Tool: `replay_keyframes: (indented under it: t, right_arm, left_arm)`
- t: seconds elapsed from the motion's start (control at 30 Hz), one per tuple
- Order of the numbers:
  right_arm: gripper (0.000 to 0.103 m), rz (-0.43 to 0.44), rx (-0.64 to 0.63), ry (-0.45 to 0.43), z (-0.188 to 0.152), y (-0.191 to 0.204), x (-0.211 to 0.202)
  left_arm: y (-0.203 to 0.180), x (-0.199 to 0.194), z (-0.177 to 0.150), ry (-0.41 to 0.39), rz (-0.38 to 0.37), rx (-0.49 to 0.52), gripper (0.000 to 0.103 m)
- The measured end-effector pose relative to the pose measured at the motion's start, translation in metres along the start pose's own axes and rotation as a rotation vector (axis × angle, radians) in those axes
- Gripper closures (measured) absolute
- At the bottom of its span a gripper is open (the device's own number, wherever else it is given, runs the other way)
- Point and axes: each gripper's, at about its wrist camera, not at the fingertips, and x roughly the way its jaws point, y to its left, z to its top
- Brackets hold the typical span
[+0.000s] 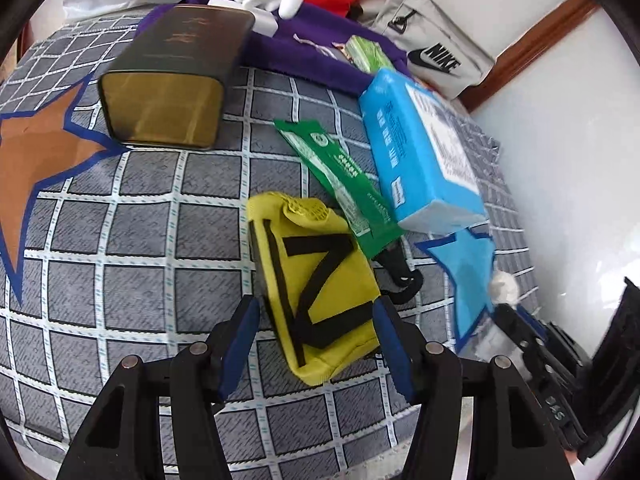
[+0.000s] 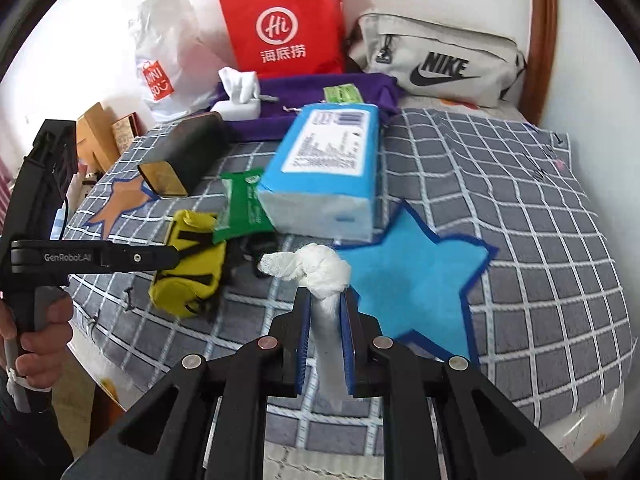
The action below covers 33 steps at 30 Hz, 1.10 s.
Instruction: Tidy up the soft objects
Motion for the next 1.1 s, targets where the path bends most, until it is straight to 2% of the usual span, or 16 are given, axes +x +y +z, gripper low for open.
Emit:
replay_keyframes:
  t: [0.3,0.5,0.7,0.73,0.87,1.0,1.1]
  right_arm:
    - [0.087,0.014,0.019,-0.007,-0.013,-0.014,-0.001]
    - [0.086,0.019,0.043,-0.011,-0.015,-0.024,0.0]
    - [0.086,0.03,0.053,-0.007,-0.019,-0.027,0.004]
    - [0.086,0.031,0.056,0.0,-0.02,-0.027,0.006]
    - [0.085,0.037,0.062,0.021,-0.024,-0.028,0.013]
    - [0.085,0.035,0.061,0.04,-0.031,-0.026,0.02]
    - [0.085,0.036,0.059,0.053,-0.034,-0.023,0.024]
  left_arm:
    - [-0.021,0.013,-0.003,-0.003,0.081,0.014,0.028]
    - [-0.039,0.026,-0.002,-0.009,0.191,0.029,0.018]
    - [-0.061,0.041,-0.006,-0.025,0.351,0.133,0.018]
    - [-0.061,0.041,-0.007,-0.034,0.356,0.131,0.018]
    - [-0.055,0.033,-0.007,-0.05,0.351,0.108,0.032]
    - [-0.039,0.02,-0.009,-0.046,0.343,0.075,0.037]
    - [-0.017,0.007,-0.011,-0.05,0.292,0.032,0.038]
